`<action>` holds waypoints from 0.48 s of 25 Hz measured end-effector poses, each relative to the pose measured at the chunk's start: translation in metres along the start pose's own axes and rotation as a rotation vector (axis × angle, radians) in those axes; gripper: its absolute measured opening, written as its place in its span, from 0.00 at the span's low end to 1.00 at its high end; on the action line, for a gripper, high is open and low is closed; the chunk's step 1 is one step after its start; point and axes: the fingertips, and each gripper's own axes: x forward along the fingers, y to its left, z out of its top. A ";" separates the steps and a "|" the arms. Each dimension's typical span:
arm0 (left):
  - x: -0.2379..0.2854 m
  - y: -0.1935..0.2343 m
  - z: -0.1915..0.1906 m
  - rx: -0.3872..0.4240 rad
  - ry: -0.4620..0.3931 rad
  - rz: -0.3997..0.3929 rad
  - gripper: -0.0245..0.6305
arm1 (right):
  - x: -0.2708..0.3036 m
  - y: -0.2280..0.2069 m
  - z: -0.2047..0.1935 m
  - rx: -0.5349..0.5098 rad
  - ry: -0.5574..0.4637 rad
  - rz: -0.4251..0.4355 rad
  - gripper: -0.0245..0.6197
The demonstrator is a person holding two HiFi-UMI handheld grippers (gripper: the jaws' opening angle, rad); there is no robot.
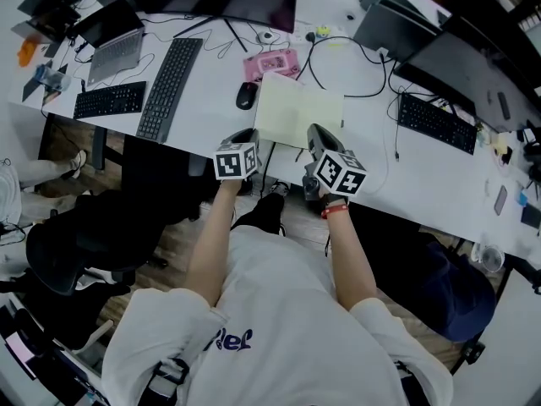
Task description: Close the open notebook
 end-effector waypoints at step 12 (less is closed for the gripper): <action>-0.013 -0.036 0.015 0.081 -0.054 -0.014 0.11 | -0.015 -0.006 0.008 0.027 -0.032 -0.006 0.06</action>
